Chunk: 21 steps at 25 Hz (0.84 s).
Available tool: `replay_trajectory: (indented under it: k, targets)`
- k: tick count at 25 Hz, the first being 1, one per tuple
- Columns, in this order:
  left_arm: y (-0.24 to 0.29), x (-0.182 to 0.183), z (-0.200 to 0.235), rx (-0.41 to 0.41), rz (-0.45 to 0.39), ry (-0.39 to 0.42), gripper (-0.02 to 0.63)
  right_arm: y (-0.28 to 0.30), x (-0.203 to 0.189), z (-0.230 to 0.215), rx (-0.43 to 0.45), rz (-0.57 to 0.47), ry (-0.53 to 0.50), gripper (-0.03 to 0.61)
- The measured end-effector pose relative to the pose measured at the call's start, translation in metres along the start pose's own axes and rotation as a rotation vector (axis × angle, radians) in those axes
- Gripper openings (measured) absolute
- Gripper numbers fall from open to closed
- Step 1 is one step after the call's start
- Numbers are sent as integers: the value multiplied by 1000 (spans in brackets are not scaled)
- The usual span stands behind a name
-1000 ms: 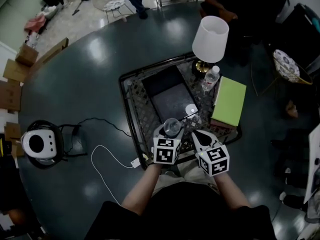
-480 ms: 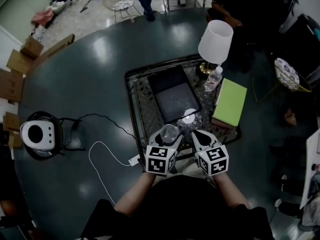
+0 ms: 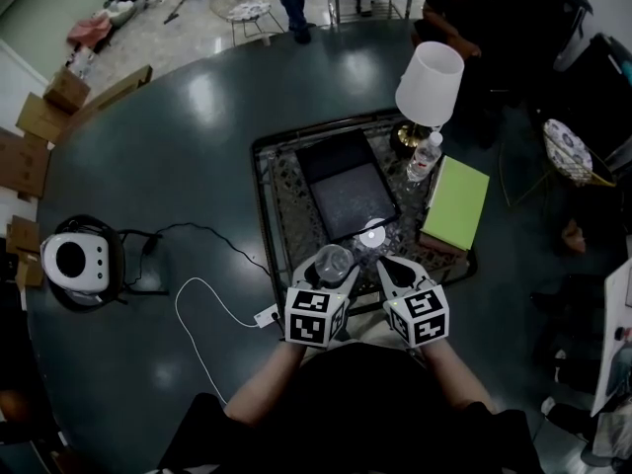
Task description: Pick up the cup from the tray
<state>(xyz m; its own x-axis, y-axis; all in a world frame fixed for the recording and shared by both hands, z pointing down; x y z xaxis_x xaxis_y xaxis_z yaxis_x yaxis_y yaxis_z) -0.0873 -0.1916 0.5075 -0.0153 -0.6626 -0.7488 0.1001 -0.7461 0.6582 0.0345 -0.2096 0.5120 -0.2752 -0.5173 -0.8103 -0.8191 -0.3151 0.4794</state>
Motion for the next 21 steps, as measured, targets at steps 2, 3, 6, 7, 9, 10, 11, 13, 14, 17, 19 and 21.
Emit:
replay_trajectory:
  k: [2, 3, 6, 7, 9, 10, 11, 13, 14, 17, 19, 21]
  targets:
    - [0, 1, 0, 1, -4, -1, 288, 0, 1, 1, 2, -1, -5, 11]
    - [0, 2, 0, 2, -5, -1, 287, 0, 1, 0, 3, -1, -7, 11]
    - [3, 3, 0, 5, -4, -3, 287, 0, 3, -2, 2, 0, -11, 11]
    - [4, 3, 0, 6, -3, -5, 288, -1, 4, -3, 0, 0, -13, 11]
    - [5, 2, 0, 9, -1, -8, 287, -2, 4, -4, -3, -1, -16, 11]
    - [6, 2, 0, 10, -1, -8, 287, -2, 3, -4, -4, -1, -17, 11]
    - [7, 2, 0, 11, -1, -10, 287, -3, 3, -5, -6, -1, -16, 11]
    - [9, 2, 1, 13, -2, -15, 287, -3, 3, -7, -9, 1, -18, 11]
    - [10, 2, 1, 13, -3, -18, 287, -4, 3, -7, -10, 1, -19, 11]
    - [12, 2, 1, 16, 0, -25, 287, -4, 4, -8, -11, 3, -19, 11]
    - [14, 3, 1, 19, 4, -27, 287, -4, 5, -10, -11, 5, -20, 11]
    - [16, 4, 2, 22, 7, -28, 287, -3, 6, -13, -10, 7, -21, 11]
Point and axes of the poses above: the fingertips, and each gripper's own axes: y forward along the fingers, z to its left, x out of its top, the point moved 5 cm from there along -y, backward along the fingers, and after that the axes turned 15 degrees about x, right-handed, at the moved point
